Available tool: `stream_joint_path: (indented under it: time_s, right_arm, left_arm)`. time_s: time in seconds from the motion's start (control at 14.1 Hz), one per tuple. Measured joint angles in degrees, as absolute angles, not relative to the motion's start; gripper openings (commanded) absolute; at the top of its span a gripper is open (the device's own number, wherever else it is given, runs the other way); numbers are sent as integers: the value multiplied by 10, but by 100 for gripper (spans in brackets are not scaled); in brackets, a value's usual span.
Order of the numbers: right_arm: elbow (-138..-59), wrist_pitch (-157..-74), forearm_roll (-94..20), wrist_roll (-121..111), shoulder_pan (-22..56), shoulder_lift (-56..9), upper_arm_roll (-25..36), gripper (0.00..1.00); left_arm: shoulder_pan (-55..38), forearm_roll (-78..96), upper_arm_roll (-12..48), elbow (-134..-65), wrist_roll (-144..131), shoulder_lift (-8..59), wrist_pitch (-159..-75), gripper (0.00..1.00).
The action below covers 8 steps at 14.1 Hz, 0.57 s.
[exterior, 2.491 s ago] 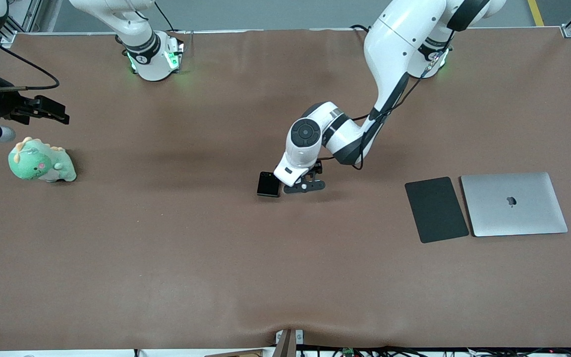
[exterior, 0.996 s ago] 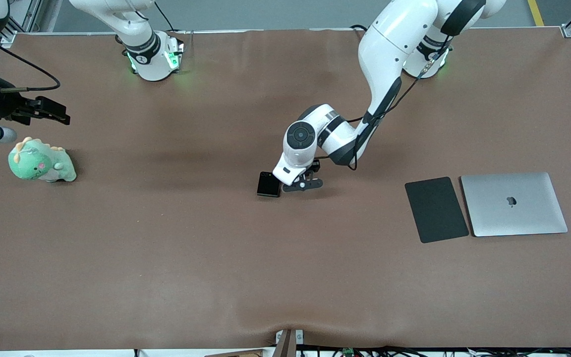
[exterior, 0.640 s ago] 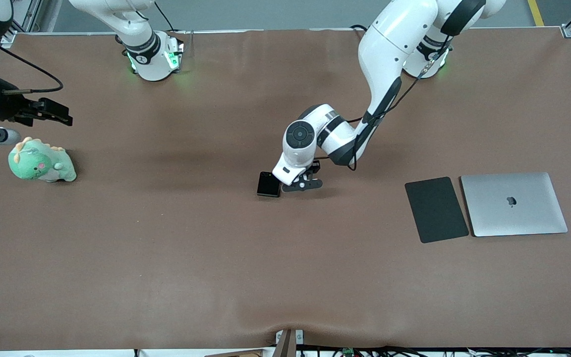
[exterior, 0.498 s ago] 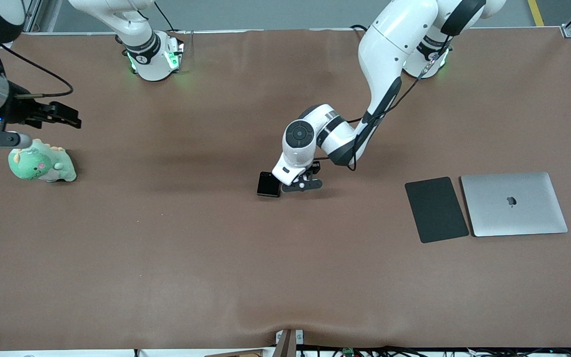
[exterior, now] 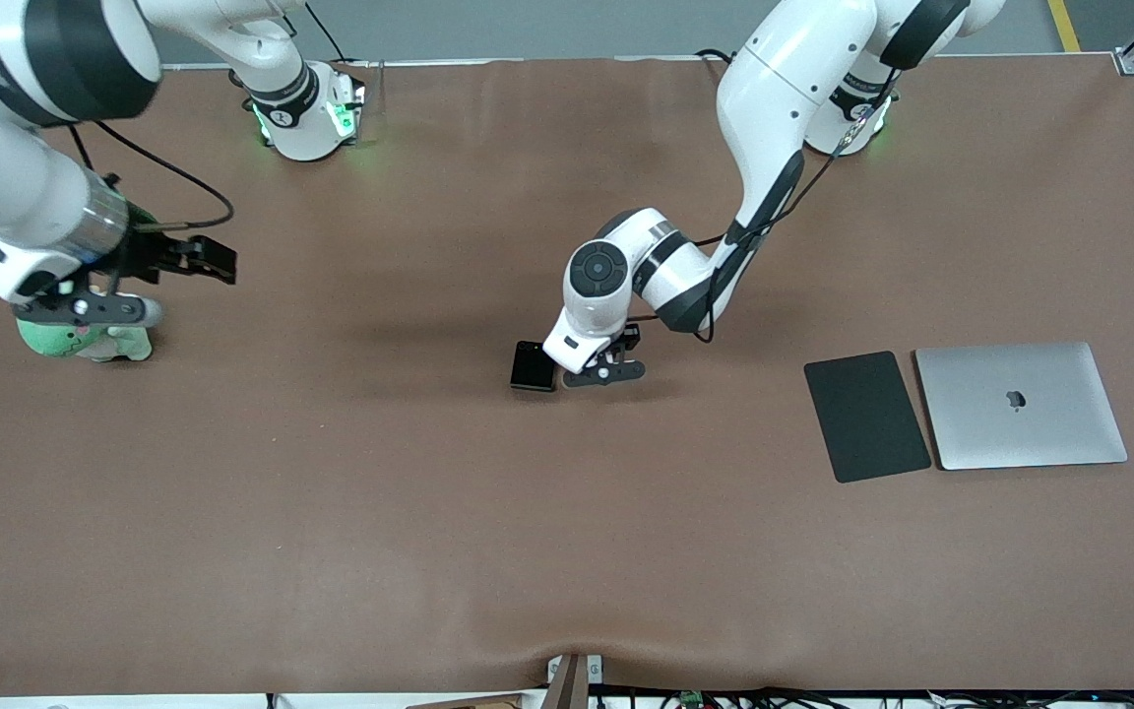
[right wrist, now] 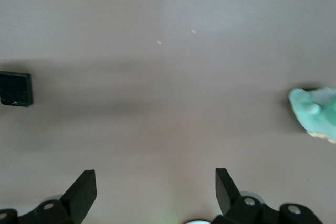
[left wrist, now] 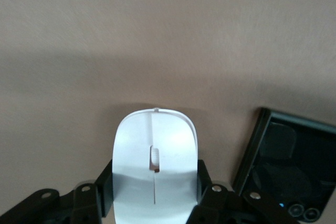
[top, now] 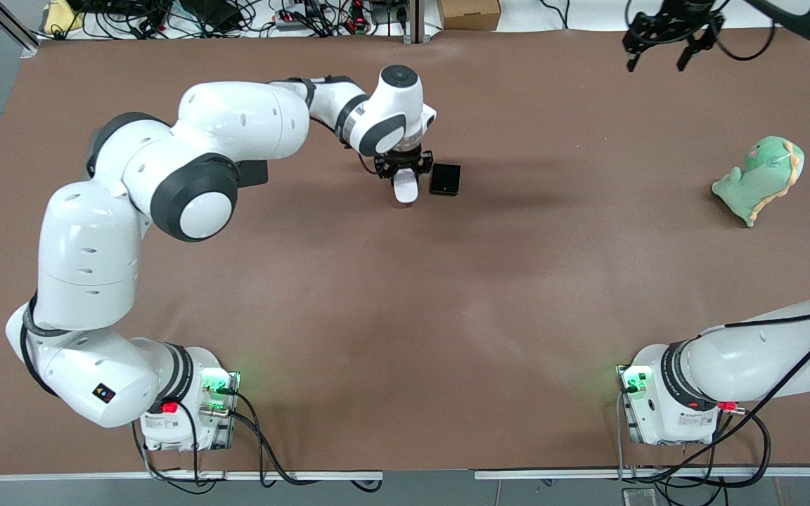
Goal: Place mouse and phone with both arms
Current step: 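Carry the mouse toward the mouse pad while the right gripper reaches the phone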
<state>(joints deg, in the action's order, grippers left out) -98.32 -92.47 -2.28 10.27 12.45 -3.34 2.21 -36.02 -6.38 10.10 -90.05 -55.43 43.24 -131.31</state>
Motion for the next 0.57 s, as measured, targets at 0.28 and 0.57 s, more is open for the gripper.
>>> stream_joint_path:
  time_s: [0.28,0.57]
  right_arm:
    - [-983,-985,-55,126,165,-81,22,100]
    - [-983,-1075,-56,212,245,-143,21,100]
  left_arm:
    - [-317,-65,100,-898,-527,379,-1270,58]
    - [-242,-66,98,-898,-442,332,-1226,58]
